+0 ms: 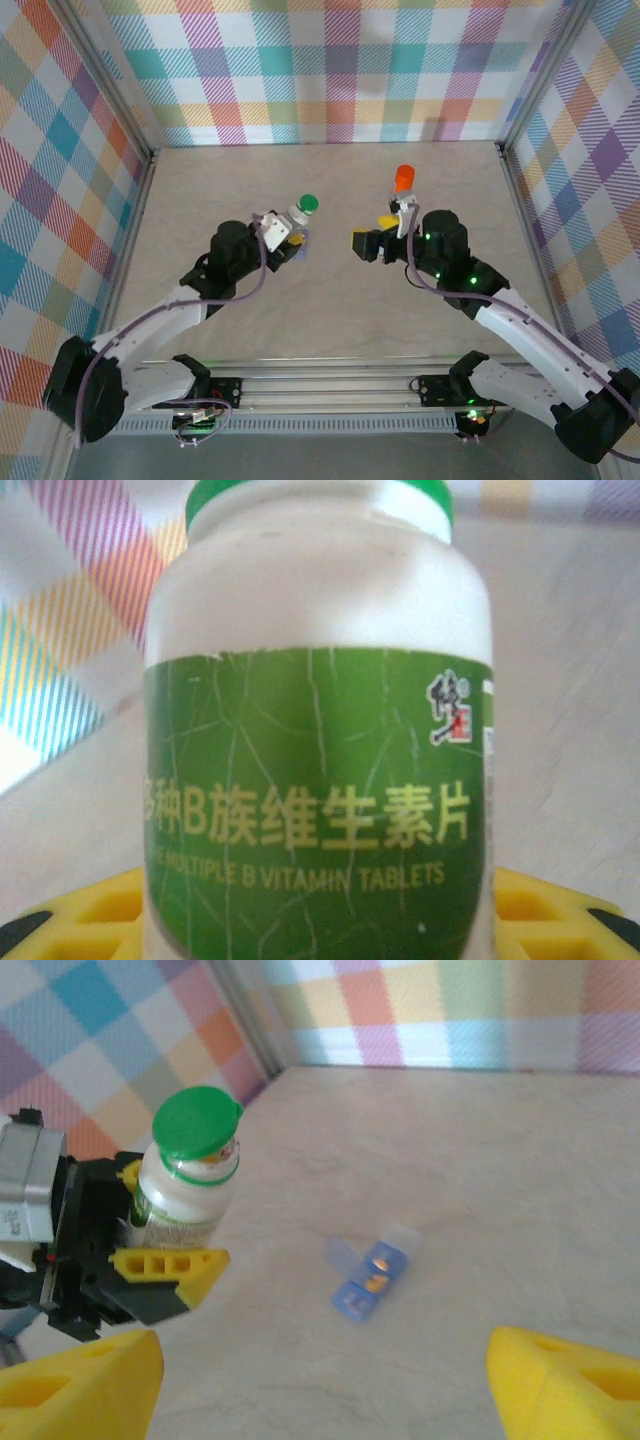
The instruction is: Sort the pills into containers
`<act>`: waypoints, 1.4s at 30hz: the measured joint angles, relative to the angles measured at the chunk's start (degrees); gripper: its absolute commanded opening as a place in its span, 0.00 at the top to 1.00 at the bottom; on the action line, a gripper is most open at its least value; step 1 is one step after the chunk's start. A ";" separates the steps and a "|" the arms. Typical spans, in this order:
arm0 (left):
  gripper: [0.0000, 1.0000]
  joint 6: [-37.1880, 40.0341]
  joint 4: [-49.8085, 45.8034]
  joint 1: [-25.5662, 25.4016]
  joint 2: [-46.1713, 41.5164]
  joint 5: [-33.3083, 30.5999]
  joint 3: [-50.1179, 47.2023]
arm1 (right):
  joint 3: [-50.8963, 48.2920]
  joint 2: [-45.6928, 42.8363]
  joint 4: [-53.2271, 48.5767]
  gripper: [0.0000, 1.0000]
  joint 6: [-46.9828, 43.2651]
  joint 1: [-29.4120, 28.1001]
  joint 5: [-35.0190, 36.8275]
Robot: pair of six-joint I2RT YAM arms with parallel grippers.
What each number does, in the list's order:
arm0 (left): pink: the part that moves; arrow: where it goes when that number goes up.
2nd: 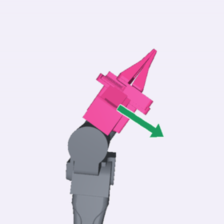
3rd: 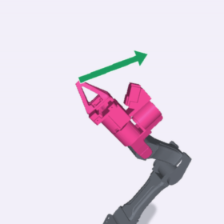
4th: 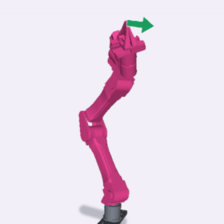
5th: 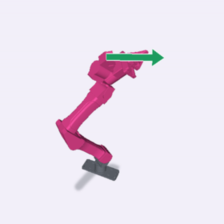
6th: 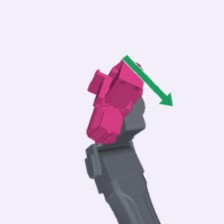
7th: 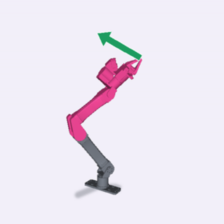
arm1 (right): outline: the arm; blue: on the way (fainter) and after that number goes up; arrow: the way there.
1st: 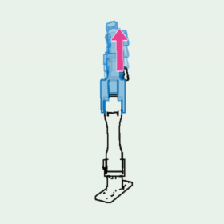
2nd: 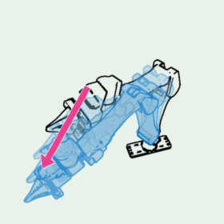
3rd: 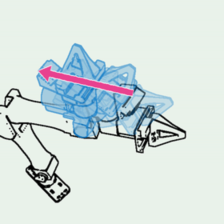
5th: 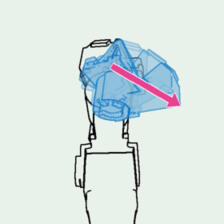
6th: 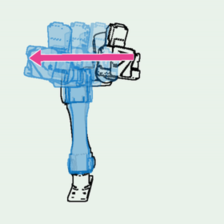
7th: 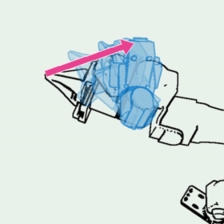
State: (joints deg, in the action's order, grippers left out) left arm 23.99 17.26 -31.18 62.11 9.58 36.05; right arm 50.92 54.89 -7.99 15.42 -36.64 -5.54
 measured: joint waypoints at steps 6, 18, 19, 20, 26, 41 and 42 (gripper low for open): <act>1.00 -3.65 14.80 -0.02 -5.92 13.38 -3.93 | 11.26 2.16 -3.98 0.18 -3.39 0.00 -10.43; 1.00 -4.09 18.12 -0.66 -1.77 22.88 -3.58 | 20.02 12.96 -5.68 0.34 -11.26 0.00 -27.61; 1.00 -4.07 17.44 -0.94 -1.38 23.45 -3.21 | 20.02 14.03 -5.86 0.36 -11.63 0.00 -28.76; 1.00 -4.07 17.20 -1.22 -1.09 23.91 -2.95 | 20.02 14.88 -5.90 0.37 -12.07 0.00 -29.68; 1.00 -3.80 15.58 -3.17 -0.61 25.05 -1.33 | 20.02 17.44 -5.99 0.42 -14.38 0.00 -35.69; 1.00 -3.19 11.13 -4.57 3.19 20.65 0.66 | 18.60 20.55 -4.72 0.47 -13.29 1.25 -35.23; 1.00 -3.19 10.88 -4.59 3.39 20.31 0.66 | 18.49 20.81 -4.55 0.47 -13.09 1.25 -35.08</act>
State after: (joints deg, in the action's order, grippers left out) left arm 20.80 28.14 -35.77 65.49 29.89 36.71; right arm 69.41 75.70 -12.53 2.33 -35.40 -40.62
